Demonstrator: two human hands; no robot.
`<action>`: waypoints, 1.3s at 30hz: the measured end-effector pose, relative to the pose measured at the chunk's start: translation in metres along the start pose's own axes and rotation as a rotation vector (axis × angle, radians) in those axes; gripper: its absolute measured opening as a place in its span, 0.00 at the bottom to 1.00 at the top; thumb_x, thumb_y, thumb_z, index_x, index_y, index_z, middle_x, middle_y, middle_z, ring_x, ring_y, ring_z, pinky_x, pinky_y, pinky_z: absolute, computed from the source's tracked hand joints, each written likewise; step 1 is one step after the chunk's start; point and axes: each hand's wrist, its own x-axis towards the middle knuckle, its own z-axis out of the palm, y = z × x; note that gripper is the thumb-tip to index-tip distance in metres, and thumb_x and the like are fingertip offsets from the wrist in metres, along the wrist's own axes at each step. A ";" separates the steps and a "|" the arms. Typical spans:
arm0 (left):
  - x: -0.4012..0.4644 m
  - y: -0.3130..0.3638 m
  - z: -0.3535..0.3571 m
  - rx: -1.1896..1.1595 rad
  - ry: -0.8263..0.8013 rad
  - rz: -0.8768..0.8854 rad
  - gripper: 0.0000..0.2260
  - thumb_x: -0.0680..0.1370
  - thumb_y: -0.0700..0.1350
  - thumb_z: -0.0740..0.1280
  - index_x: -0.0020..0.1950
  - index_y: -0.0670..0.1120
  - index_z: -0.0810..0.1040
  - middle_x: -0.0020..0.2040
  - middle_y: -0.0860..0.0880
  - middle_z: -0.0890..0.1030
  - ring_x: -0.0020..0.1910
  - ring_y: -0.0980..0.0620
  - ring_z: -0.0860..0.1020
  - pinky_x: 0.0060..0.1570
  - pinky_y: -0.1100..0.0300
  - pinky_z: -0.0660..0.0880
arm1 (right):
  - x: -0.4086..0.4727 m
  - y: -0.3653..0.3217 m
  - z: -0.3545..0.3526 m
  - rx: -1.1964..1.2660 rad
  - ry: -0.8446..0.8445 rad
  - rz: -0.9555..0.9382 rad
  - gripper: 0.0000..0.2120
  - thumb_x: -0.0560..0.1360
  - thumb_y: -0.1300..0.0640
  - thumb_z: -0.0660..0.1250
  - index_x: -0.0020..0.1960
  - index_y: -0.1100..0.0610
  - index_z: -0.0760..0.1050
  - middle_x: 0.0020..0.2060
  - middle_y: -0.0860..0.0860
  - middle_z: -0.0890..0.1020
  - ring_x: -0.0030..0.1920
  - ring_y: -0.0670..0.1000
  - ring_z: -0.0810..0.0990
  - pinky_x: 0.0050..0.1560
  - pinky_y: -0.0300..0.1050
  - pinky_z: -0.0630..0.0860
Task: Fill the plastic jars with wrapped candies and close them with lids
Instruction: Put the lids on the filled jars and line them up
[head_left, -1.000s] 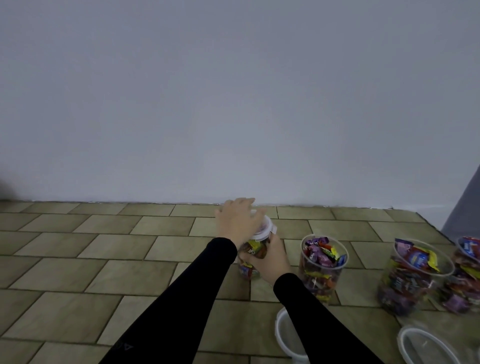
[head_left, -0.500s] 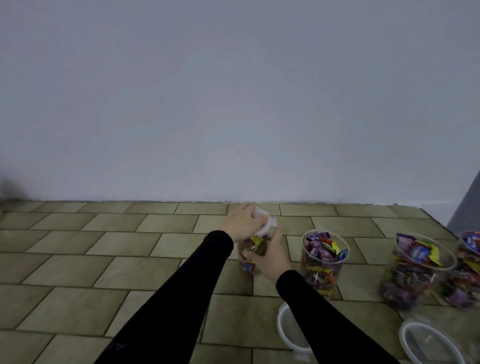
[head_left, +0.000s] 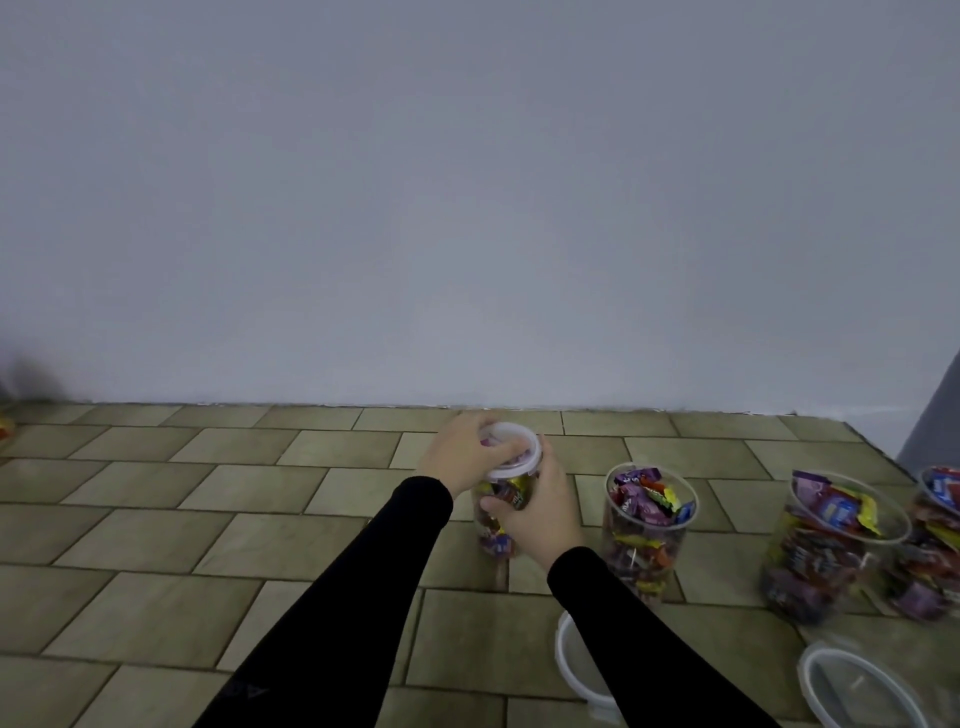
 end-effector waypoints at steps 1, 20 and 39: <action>0.000 -0.002 0.003 -0.031 0.027 -0.012 0.29 0.71 0.60 0.71 0.69 0.49 0.72 0.63 0.52 0.76 0.56 0.55 0.75 0.56 0.60 0.73 | 0.000 -0.001 0.001 0.026 0.015 0.020 0.41 0.62 0.60 0.77 0.70 0.53 0.63 0.61 0.49 0.73 0.60 0.47 0.74 0.59 0.40 0.73; -0.019 -0.022 -0.043 0.177 -0.231 0.055 0.35 0.67 0.56 0.77 0.72 0.61 0.67 0.55 0.53 0.78 0.43 0.67 0.75 0.42 0.70 0.67 | 0.003 -0.002 -0.017 0.065 -0.211 0.091 0.40 0.68 0.66 0.74 0.73 0.53 0.56 0.61 0.48 0.73 0.63 0.48 0.71 0.58 0.38 0.66; -0.019 -0.050 -0.022 -0.008 -0.091 0.084 0.40 0.60 0.66 0.74 0.70 0.63 0.67 0.55 0.47 0.79 0.53 0.52 0.76 0.50 0.62 0.72 | -0.008 -0.006 -0.020 0.010 -0.170 0.095 0.34 0.69 0.61 0.75 0.71 0.56 0.63 0.61 0.51 0.76 0.62 0.49 0.74 0.56 0.39 0.69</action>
